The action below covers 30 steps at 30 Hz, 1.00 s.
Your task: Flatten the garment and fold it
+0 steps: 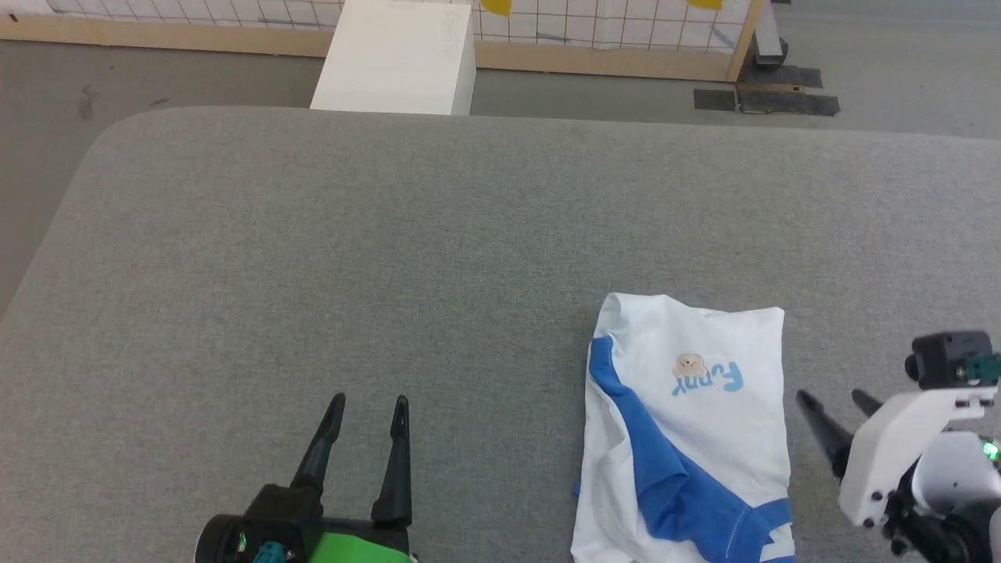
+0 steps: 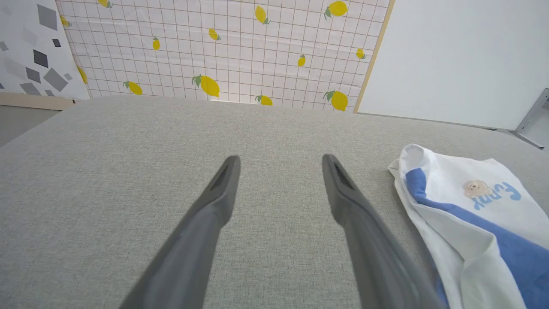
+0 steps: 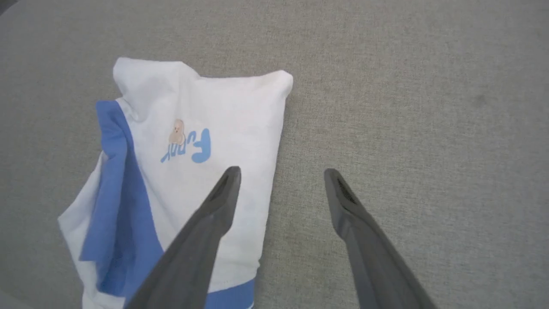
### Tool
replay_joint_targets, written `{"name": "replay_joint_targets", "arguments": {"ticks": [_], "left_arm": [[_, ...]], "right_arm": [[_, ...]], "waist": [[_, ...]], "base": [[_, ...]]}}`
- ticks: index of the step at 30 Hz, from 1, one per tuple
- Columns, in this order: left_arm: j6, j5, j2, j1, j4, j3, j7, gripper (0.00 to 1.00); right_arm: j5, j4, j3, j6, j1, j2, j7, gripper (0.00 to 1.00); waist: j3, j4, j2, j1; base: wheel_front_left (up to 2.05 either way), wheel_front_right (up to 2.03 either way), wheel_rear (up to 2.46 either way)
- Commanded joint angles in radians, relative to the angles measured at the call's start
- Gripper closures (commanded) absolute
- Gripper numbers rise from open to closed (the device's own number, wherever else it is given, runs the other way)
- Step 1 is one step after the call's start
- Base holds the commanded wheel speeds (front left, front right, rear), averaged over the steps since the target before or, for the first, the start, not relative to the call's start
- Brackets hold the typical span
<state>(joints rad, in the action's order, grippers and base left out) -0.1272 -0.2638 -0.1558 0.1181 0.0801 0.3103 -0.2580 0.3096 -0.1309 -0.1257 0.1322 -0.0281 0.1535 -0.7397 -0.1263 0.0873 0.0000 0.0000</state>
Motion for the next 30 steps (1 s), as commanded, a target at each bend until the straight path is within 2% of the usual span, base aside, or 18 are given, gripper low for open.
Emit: {"name": "replay_joint_targets", "arguments": {"ticks": [1,6,13,17,18,19,20,21,25,30], "left_arm": [[-0.005,0.009,-0.003,0.005,0.003,0.001,-0.004,0.00],[0.003,0.016,-0.007,-0.011,-0.002,0.016,0.000,0.00],[0.006,0.019,-0.025,-0.024,0.002,0.017,0.013,0.00],[0.005,0.017,-0.032,-0.022,0.007,0.017,0.017,0.00],[0.004,0.017,-0.033,-0.022,0.008,0.017,0.018,0.00],[0.003,0.016,-0.033,-0.022,0.009,0.018,0.019,0.00],[0.002,0.016,-0.033,-0.022,0.010,0.020,0.019,0.00],[0.002,0.016,-0.032,-0.024,0.011,0.021,0.020,0.00],[0.000,0.017,-0.032,-0.031,0.012,0.025,0.021,0.00],[-0.006,0.016,-0.035,-0.032,0.018,0.023,0.019,0.00]], "right_arm": [[0.002,-0.014,-0.001,-0.002,0.020,-0.019,-0.001,0.00],[0.005,0.013,-0.013,-0.002,0.051,-0.068,0.004,0.00],[-0.026,0.151,-0.049,-0.002,0.023,-0.092,0.063,0.00],[-0.027,0.232,-0.036,-0.002,-0.010,-0.097,0.100,0.00],[-0.020,0.251,-0.029,-0.002,-0.018,-0.098,0.103,0.23],[-0.009,0.273,-0.021,-0.002,-0.026,-0.099,0.108,0.67],[-0.003,0.293,-0.016,-0.002,-0.034,-0.100,0.114,0.95],[-0.005,0.308,-0.010,-0.002,-0.040,-0.100,0.120,1.00],[-0.011,0.347,0.009,-0.002,-0.070,-0.101,0.148,1.00],[-0.020,0.340,0.037,-0.002,-0.115,-0.033,0.130,1.00]], "waist": [[-0.010,-0.004,0.0000,0.0000],[-0.023,0.014,0.0000,0.0000],[-0.035,0.066,0.0000,0.0000],[-0.039,0.081,0.0000,0.0000],[-0.039,0.082,0.0000,0.0000],[-0.040,0.083,0.0000,0.0000],[-0.039,0.083,0.0000,0.0000],[-0.039,0.082,0.0000,0.0000],[-0.033,0.064,0.0000,0.0000],[-0.027,-0.005,0.0000,0.0000]], "base": [[0.00,0.00,0.00],[0.00,0.00,0.00],[0.00,0.00,0.00],[0.00,0.00,0.00],[0.00,0.00,0.00],[0.00,0.00,0.00],[0.00,0.00,0.00],[0.00,0.00,0.00],[0.00,0.00,0.00],[0.00,0.00,0.00]]}}
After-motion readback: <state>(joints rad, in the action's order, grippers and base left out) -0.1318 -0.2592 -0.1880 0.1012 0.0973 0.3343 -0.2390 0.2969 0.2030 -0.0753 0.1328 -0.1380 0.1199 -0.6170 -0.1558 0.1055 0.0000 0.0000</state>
